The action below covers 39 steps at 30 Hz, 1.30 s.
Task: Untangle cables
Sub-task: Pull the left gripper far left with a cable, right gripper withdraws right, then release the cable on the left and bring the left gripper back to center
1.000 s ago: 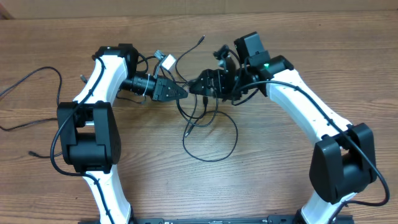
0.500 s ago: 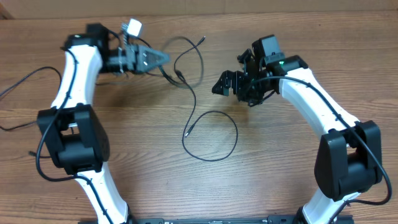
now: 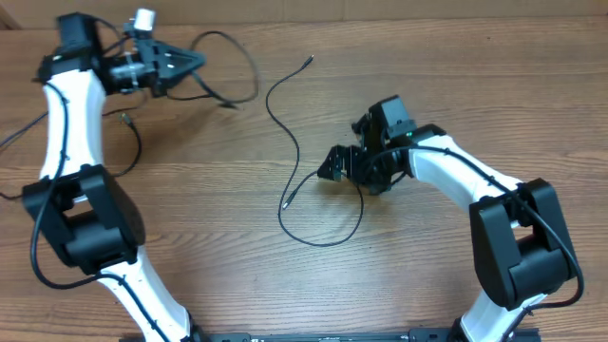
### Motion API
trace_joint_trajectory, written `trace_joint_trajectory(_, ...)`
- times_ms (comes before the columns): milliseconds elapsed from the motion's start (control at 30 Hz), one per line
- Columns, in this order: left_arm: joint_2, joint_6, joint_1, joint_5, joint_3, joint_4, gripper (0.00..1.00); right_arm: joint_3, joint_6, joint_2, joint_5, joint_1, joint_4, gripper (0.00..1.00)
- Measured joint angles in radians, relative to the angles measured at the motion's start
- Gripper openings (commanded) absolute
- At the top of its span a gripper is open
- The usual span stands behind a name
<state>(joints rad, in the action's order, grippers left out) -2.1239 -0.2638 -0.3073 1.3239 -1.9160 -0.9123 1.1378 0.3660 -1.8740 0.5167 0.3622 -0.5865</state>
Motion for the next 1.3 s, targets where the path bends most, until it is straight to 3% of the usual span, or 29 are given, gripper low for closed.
trace_joint_trajectory(267,0.0,-0.108,-0.169,-0.269,0.0,0.058,0.04,-0.065,0.03,0.008,0.003,0.012,0.101,1.0)
trace_joint_trajectory(633,0.0,-0.122,-0.263,-0.652,0.005,-0.046,0.04,-0.068,0.048,0.008,-0.002,0.018,0.124,1.0)
trace_joint_trajectory(733,0.0,-0.121,-0.262,-0.74,0.034,-0.067,0.17,-0.068,0.049,0.008,-0.006,0.018,0.124,1.0)
trace_joint_trajectory(800,0.0,-0.118,-0.262,-0.786,0.061,-0.079,0.32,-0.068,0.049,0.008,-0.008,0.018,0.124,1.0)
trace_joint_trajectory(967,-0.001,-0.122,-0.262,-0.856,0.116,-0.098,0.99,-0.068,0.049,0.008,-0.008,0.018,0.124,1.0)
trace_joint_trajectory(1300,-0.001,-0.123,-0.244,-0.865,0.118,-0.161,1.0,-0.068,0.049,0.008,-0.009,0.018,0.124,1.0)
